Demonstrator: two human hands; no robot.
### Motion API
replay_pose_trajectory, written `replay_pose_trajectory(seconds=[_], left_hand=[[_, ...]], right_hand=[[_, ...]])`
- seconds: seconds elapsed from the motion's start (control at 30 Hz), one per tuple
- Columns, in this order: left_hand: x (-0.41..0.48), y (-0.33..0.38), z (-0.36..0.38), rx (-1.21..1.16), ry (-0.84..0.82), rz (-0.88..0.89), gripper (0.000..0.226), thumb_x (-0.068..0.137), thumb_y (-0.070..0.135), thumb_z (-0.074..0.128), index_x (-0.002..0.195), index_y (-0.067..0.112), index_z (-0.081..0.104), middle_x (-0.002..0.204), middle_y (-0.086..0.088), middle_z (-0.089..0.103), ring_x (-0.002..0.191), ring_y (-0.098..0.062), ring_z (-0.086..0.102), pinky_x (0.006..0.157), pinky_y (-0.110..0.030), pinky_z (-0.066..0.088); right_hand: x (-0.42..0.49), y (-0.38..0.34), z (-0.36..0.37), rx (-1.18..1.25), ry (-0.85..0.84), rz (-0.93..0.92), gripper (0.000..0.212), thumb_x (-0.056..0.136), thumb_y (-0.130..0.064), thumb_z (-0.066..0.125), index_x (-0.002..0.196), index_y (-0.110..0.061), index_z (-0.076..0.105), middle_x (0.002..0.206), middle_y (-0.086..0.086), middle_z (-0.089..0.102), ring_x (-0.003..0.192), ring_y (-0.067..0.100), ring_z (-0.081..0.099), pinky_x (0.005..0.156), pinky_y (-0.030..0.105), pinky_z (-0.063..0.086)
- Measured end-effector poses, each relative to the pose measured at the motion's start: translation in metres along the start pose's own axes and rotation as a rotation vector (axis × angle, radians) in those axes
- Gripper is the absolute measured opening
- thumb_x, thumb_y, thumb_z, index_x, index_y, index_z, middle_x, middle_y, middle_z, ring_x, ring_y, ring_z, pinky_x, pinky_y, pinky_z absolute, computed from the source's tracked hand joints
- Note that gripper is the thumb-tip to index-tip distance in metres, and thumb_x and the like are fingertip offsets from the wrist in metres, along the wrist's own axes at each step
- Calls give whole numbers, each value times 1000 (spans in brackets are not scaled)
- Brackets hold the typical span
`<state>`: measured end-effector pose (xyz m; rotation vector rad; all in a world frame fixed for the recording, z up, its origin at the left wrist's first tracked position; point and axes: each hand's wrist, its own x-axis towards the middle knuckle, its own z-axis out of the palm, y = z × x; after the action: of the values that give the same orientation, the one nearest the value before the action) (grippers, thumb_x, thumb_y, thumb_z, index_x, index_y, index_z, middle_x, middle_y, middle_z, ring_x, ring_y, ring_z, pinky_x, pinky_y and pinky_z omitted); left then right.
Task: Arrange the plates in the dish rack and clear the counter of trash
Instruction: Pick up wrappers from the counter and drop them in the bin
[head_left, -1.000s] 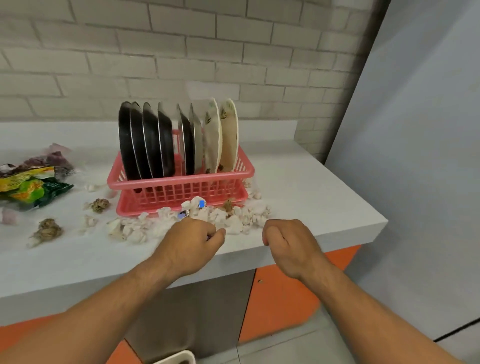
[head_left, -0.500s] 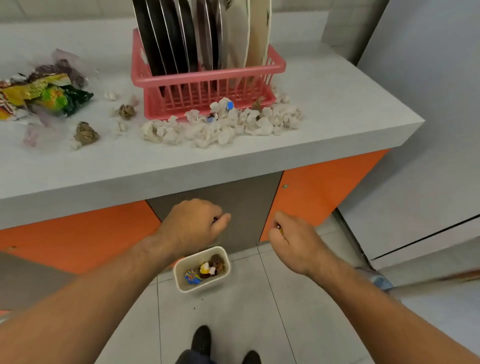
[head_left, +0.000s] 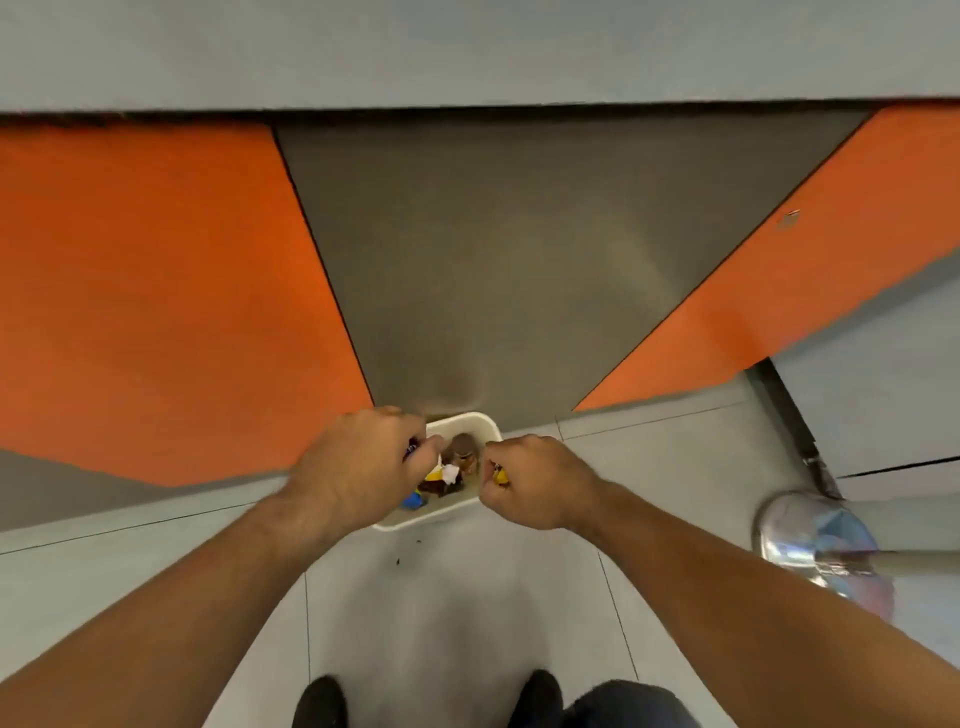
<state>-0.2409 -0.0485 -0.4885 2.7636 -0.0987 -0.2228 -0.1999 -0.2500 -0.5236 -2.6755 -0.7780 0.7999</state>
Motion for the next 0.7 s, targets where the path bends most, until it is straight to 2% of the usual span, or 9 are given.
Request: replay_pose_trajectory(seconds=[0.1, 0.17, 0.27, 0.33, 0.4, 0.47, 0.53, 0.6, 0.7], left_hand=[[3, -50, 62, -63, 29, -80, 29, 91, 47, 46, 77, 25, 59, 81, 7, 58, 75, -17, 54, 62, -33, 43], [5, -77, 97, -86, 62, -119, 28, 90, 48, 48, 78, 25, 60, 83, 7, 60, 77, -18, 55, 65, -33, 45], [9, -107, 143, -103, 105, -131, 27, 90, 47, 50, 77, 25, 59, 82, 7, 61, 78, -18, 56, 68, -34, 45], [15, -120, 170, -109, 112, -141, 25, 89, 46, 51, 78, 25, 59, 83, 7, 62, 80, -19, 57, 71, -34, 46], [25, -128, 193, -139, 93, -151, 23, 88, 44, 53, 78, 26, 61, 83, 8, 61, 81, -18, 57, 72, -34, 47], [36, -128, 213, -200, 77, -137, 21, 88, 43, 53, 76, 27, 61, 79, 10, 59, 78, -16, 56, 72, -35, 48], [48, -125, 229, -215, 65, -104, 21, 87, 44, 53, 77, 27, 62, 79, 9, 62, 78, -14, 56, 72, -35, 48], [62, -119, 243, -164, 34, -91, 22, 89, 46, 51, 84, 27, 63, 86, 8, 64, 84, -15, 57, 74, -33, 46], [83, -112, 268, -137, -130, -123, 30, 93, 50, 44, 97, 25, 60, 99, 3, 62, 91, -18, 57, 80, -35, 48]], right_hand=[[76, 14, 72, -60, -70, -52, 24, 86, -37, 51, 99, -20, 61, 102, 2, 66, 94, 26, 59, 70, 26, 38], [122, 25, 113, -78, -129, -59, 28, 87, -41, 51, 98, -18, 62, 104, 4, 67, 97, 27, 59, 73, 29, 42], [177, 41, 164, -75, -223, 17, 46, 87, -62, 44, 103, -24, 63, 105, 2, 67, 96, 23, 57, 81, 33, 44], [199, 51, 189, -68, -280, 76, 64, 82, -77, 35, 115, -28, 60, 117, 2, 63, 108, 24, 54, 93, 37, 43], [208, 60, 204, -43, -293, 94, 73, 82, -79, 29, 131, -31, 52, 132, 4, 55, 124, 27, 45, 105, 40, 36], [205, 67, 204, 42, -249, 82, 69, 80, -80, 32, 134, -40, 48, 134, 2, 55, 127, 25, 44, 107, 39, 35], [191, 71, 190, 97, -181, 64, 68, 74, -78, 43, 130, -41, 49, 130, -3, 57, 121, 20, 50, 103, 36, 42], [170, 73, 167, 116, -112, 44, 55, 82, -61, 55, 127, -31, 55, 125, -6, 60, 116, 16, 54, 98, 32, 45], [133, 77, 135, 156, 37, 31, 30, 93, -42, 56, 119, -29, 62, 115, -12, 64, 108, 9, 57, 90, 25, 46]])
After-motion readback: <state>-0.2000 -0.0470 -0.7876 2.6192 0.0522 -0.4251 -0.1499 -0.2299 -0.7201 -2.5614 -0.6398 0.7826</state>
